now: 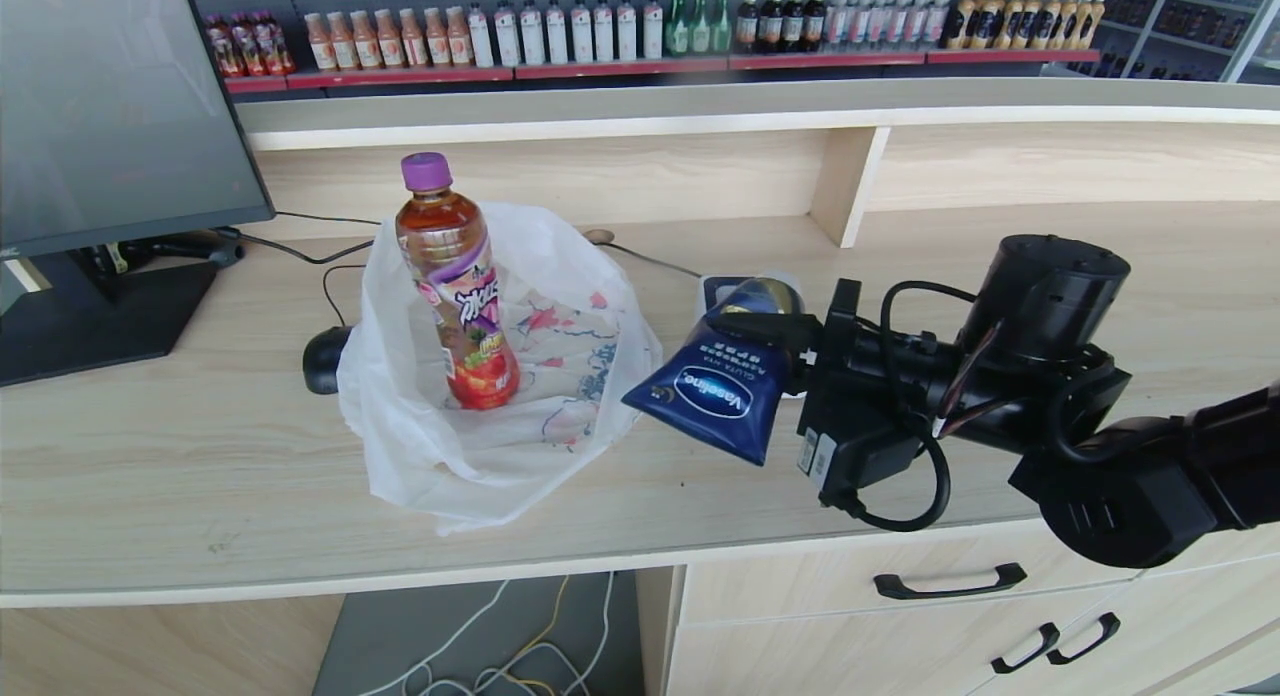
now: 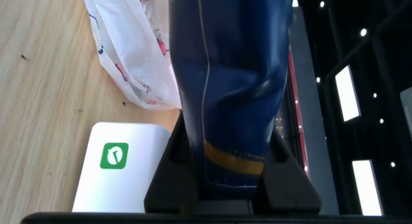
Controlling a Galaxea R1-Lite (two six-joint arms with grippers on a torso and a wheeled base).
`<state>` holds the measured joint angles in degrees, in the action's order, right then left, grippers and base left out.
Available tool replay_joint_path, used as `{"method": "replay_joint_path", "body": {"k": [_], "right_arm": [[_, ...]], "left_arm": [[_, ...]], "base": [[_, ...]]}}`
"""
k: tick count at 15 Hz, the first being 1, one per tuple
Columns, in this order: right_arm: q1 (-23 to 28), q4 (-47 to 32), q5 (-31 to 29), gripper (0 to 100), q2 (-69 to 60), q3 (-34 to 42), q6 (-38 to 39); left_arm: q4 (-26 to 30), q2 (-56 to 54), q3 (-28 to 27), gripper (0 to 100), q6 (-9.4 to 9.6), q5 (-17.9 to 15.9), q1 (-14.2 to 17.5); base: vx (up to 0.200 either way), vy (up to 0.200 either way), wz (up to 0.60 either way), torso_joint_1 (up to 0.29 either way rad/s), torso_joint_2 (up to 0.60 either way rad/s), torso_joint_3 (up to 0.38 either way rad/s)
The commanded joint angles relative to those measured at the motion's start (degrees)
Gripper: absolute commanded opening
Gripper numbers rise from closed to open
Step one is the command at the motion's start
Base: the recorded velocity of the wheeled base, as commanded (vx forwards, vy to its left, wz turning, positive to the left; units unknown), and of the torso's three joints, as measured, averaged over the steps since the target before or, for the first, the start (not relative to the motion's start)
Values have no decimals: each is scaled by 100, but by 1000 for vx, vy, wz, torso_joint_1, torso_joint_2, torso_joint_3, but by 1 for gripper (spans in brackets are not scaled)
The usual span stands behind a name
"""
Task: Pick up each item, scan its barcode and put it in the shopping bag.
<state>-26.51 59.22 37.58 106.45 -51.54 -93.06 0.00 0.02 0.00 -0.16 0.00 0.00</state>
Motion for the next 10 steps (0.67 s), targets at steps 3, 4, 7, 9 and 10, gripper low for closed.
{"method": "replay_joint_path", "body": {"k": [3, 4, 7, 9, 10], "right_arm": [[-3, 2, 3, 0, -1, 4, 7], [-3, 2, 3, 0, -1, 4, -1], [-3, 2, 3, 0, 8, 4, 7], [-3, -7, 3, 0, -1, -67, 34], [-3, -7, 3, 0, -10, -128, 78]], "left_arm": [[0, -2, 0, 100, -2, 0, 0], [0, -2, 0, 100, -2, 0, 0], [0, -2, 0, 100, -2, 0, 0], [0, -2, 0, 100, -2, 0, 0], [0, -2, 0, 100, -2, 0, 0]], "base": [[0, 0, 0, 0, 0, 0], [0, 0, 0, 0, 0, 0], [0, 0, 0, 0, 0, 0], [0, 0, 0, 0, 0, 0], [0, 0, 0, 0, 0, 0]]}}
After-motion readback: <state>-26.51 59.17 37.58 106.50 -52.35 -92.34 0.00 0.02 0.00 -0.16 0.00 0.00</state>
